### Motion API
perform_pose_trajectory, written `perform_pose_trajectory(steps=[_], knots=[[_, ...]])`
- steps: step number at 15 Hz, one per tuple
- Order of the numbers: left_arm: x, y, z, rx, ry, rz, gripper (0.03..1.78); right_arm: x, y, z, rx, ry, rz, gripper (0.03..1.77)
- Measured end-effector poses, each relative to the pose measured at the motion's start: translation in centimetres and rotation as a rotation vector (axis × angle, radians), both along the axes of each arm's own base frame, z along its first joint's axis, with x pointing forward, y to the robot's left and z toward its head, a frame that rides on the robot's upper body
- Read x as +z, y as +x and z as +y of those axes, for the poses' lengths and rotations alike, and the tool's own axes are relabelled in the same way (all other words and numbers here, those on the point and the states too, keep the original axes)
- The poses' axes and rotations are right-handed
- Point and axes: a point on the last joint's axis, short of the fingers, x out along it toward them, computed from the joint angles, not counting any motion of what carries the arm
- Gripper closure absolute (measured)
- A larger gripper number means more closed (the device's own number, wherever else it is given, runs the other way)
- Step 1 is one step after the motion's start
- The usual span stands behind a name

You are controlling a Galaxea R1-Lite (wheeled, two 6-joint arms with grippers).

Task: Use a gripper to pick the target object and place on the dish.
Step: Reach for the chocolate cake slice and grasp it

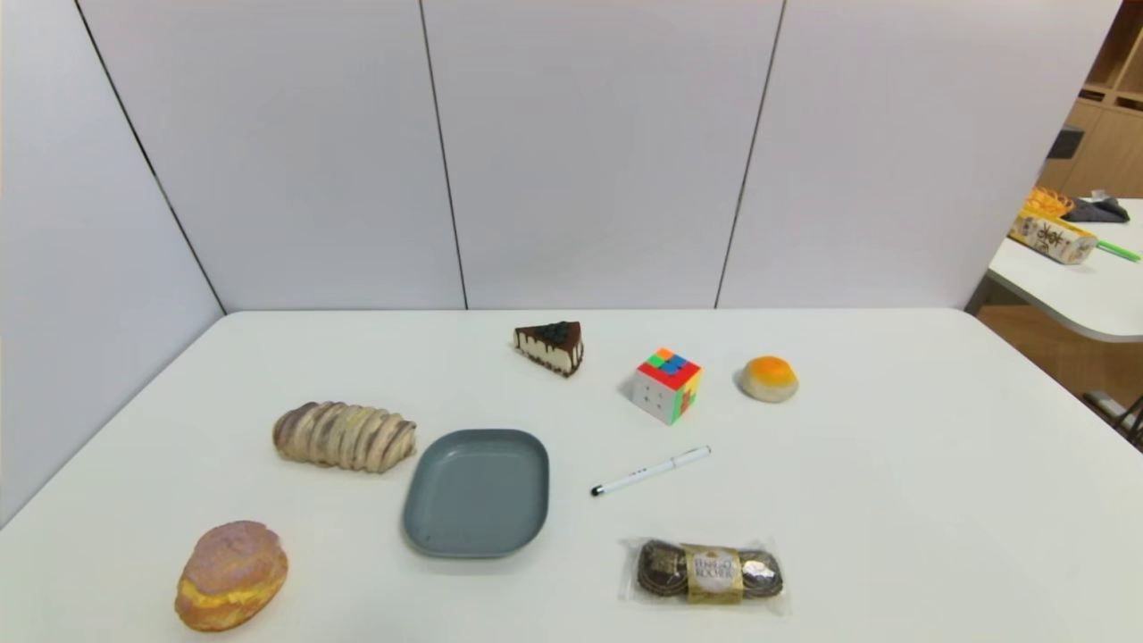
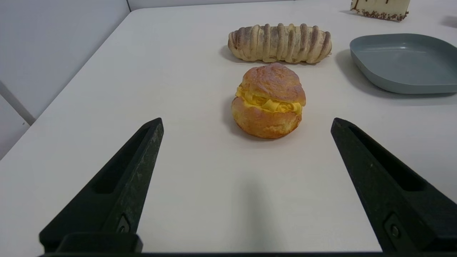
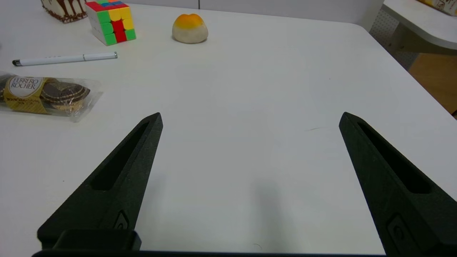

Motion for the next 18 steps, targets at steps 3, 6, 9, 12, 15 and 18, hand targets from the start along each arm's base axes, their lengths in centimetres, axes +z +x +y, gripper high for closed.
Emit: perform_pose_trajectory(steps=[3,6,9,12,15,18], knots=[[0.0,0.0,0.0,0.0,0.0,0.0,0.12,0.0,0.0,0.0,0.0,0.0,0.0,0.09],[0.0,0.0,0.0,0.0,0.0,0.0,0.12,0.0,0.0,0.0,0.0,0.0,0.0,0.09],[0.0,0.0,0.0,0.0,-0.005,0.0,0.12,0.0,0.0,0.0,0.0,0.0,0.0,0.09],[0.0,0.0,0.0,0.0,-0.036,0.0,0.12,0.0,0.0,0.0,0.0,0.0,0.0,0.09],[0.1,0.0,0.0,0.004,-0.034,-0.006,0.12,0.0,0.0,0.0,0.0,0.0,0.0,0.09],[1.6,-0.3,0.0,-0.003,-0.023,-0.104,0.12,0.0,0.0,0.0,0.0,0.0,0.0,0.09]])
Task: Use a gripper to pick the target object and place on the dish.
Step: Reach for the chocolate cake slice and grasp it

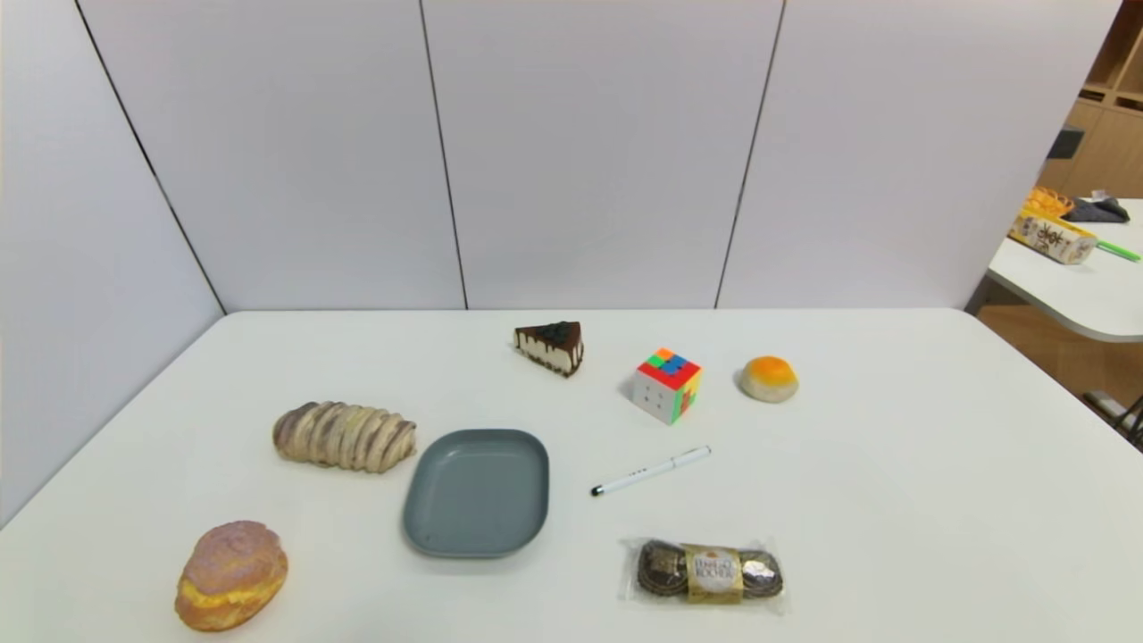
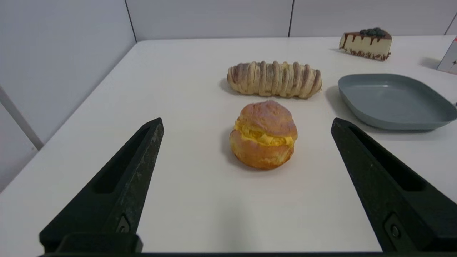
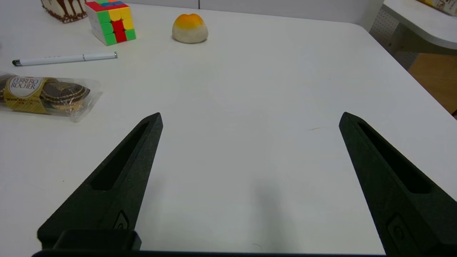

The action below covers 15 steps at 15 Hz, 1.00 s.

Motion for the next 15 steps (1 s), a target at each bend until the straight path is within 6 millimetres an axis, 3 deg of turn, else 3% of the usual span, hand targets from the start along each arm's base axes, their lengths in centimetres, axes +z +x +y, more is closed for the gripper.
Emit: perform_pose_trajectory(steps=[5,8,12,15], knots=[[4.9,-0.9,0.1,0.047,0.068,-0.124,0.12,0.0,0.0,0.0,0.0,0.0,0.0,0.09],[9.7,0.8,0.1,0.055,0.123,-0.111,0.12,0.0,0.0,0.0,0.0,0.0,0.0,0.09],[18.6,6.6,-0.1,0.009,0.25,-0.09,0.12,0.0,0.0,0.0,0.0,0.0,0.0,0.09],[26.3,13.1,-0.3,-0.043,0.362,-0.153,0.12,0.0,0.0,0.0,0.0,0.0,0.0,0.09]])
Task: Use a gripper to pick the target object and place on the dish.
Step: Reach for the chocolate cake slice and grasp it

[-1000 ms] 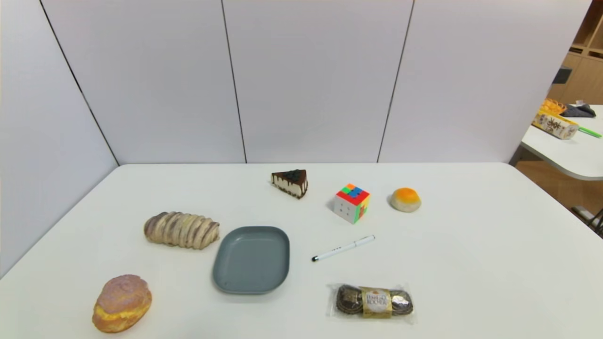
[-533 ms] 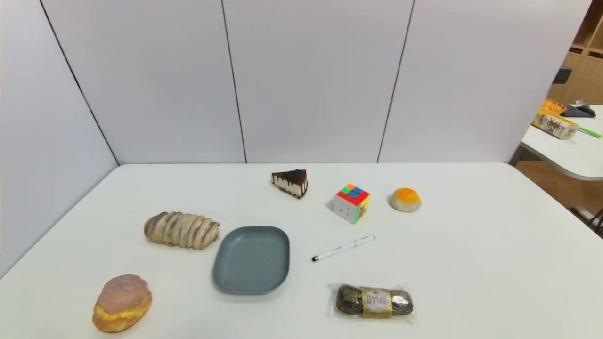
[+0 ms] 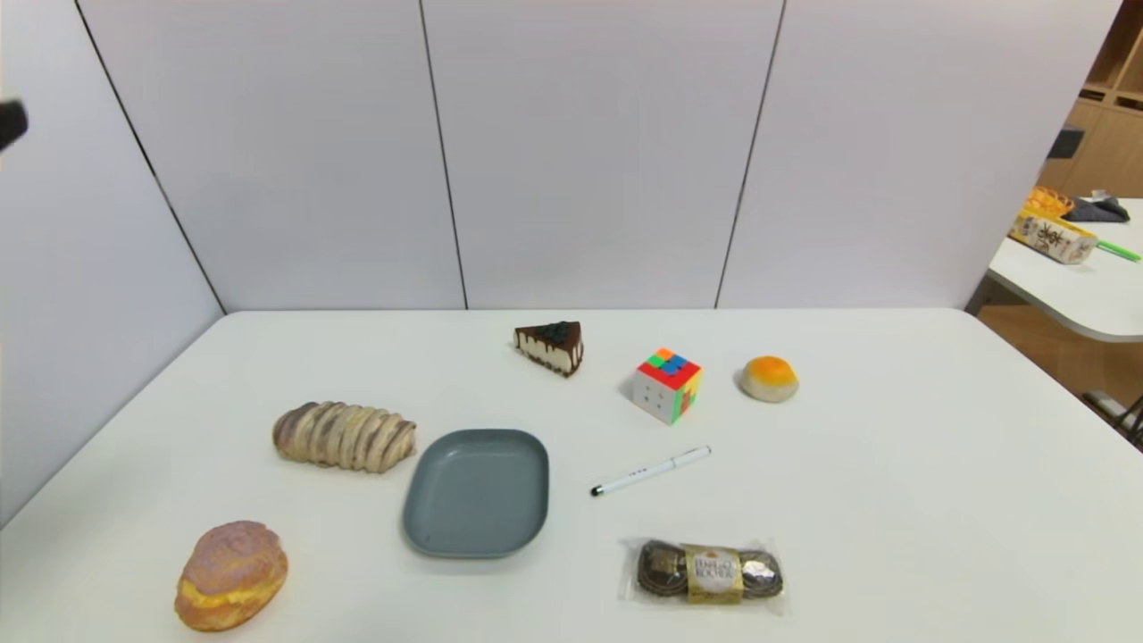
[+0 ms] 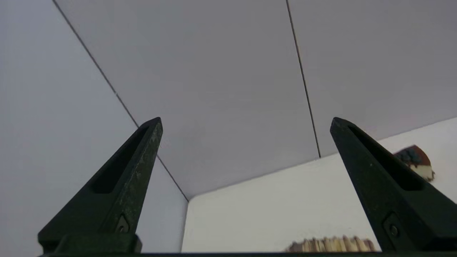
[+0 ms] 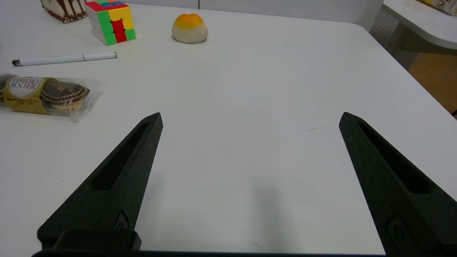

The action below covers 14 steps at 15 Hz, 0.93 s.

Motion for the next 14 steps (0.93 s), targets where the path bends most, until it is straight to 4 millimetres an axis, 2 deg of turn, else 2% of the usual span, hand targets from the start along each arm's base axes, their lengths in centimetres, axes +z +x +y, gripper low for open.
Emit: perform_pose_trajectory(steps=[1,3,5,9,11,14], knots=[[1.9,2.3,-0.1,-0.017,0.033,-0.022,0.12,0.0,0.0,0.0,0.0,0.0,0.0,0.09],[4.4,7.1,-0.4,-0.069,0.084,-0.037,0.12,0.0,0.0,0.0,0.0,0.0,0.0,0.09],[5.2,12.1,-1.0,-0.135,0.123,-0.017,0.12,0.0,0.0,0.0,0.0,0.0,0.0,0.09],[4.0,20.0,-4.0,-0.243,0.202,0.06,0.12,0.0,0.0,0.0,0.0,0.001,0.0,0.09],[2.7,22.6,-6.1,-0.298,0.248,0.138,0.12,0.0,0.0,0.0,0.0,0.0,0.0,0.09],[-0.2,25.6,-9.1,-0.374,0.342,0.265,0.12,0.0,0.0,0.0,0.0,0.001,0.0,0.09]])
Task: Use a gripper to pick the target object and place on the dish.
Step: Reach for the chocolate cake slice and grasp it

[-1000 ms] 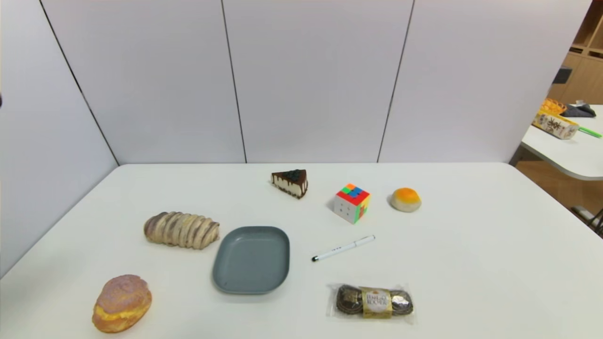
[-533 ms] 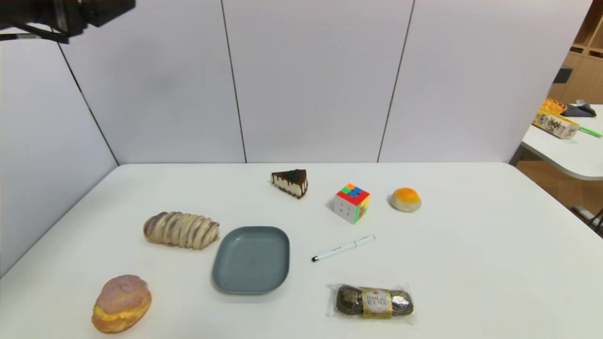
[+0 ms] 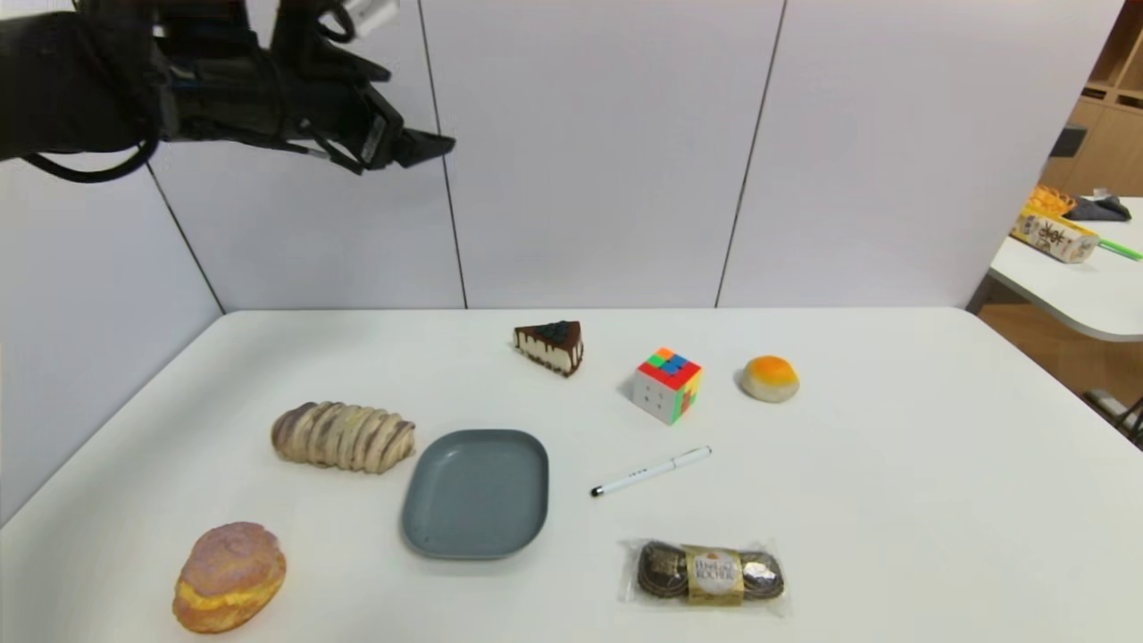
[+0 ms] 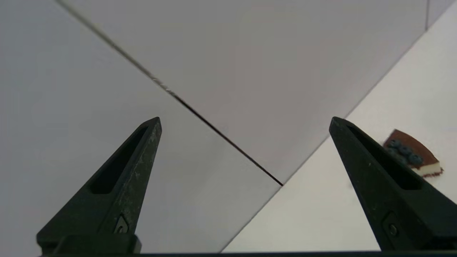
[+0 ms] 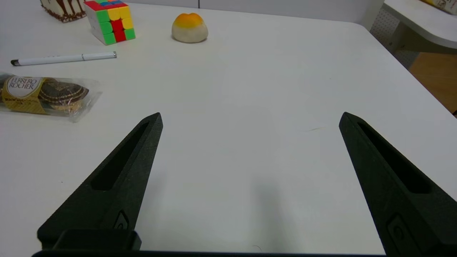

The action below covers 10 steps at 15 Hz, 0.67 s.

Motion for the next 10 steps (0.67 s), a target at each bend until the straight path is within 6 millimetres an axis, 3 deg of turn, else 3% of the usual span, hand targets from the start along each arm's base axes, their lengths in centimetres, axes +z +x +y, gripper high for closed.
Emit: perform_pose_trajectory(steps=[4,10], knots=[[-4.3,2.5,-3.5,-0.082,0.105,0.109,0.12,0.0,0.0,0.0,0.0,-0.001,0.0,0.09],[-10.0,3.8,-6.9,-0.188,0.273,0.284,0.12,0.0,0.0,0.0,0.0,0.0,0.0,0.09]])
